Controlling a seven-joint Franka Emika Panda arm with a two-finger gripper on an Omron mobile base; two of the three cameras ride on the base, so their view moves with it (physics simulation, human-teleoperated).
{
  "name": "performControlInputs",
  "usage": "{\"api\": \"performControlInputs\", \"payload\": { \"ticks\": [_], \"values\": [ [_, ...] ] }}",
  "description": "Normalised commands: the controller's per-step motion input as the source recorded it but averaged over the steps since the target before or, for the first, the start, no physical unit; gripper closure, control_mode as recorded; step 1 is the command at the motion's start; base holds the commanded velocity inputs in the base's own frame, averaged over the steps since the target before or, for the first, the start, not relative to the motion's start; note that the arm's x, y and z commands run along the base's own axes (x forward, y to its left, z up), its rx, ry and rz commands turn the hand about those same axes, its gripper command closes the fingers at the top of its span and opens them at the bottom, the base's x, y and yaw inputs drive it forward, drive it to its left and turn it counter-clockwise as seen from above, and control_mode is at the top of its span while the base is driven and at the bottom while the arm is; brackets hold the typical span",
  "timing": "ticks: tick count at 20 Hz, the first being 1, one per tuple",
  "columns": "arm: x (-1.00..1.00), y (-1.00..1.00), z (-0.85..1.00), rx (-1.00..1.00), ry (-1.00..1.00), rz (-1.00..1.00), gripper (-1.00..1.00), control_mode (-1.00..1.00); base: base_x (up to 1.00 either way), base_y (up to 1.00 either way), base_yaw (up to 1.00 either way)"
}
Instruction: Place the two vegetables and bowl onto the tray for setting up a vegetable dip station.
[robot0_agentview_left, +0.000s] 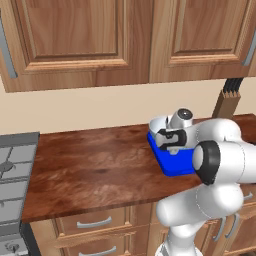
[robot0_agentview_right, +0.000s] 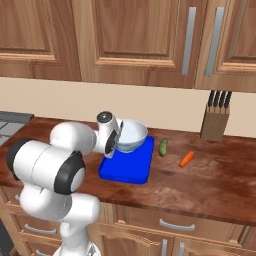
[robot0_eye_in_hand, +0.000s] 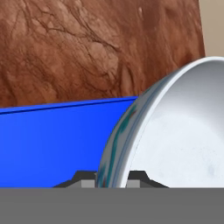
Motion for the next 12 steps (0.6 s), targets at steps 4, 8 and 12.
{"api": "performControlInputs", "payload": {
  "ticks": [4,8,12],
  "values": [
    [0.02,0.00,-0.10,0.00,0.00,0.00,1.00,-1.00,0.00,0.00,0.00],
    [0.00,0.00,-0.08,0.00,0.00,0.00,1.00,-1.00,0.00,0.00,0.00],
    [0.00,0.00,-0.08,0.00,0.00,0.00,1.00,-1.00,0.00,0.00,0.00]
  ]
}}
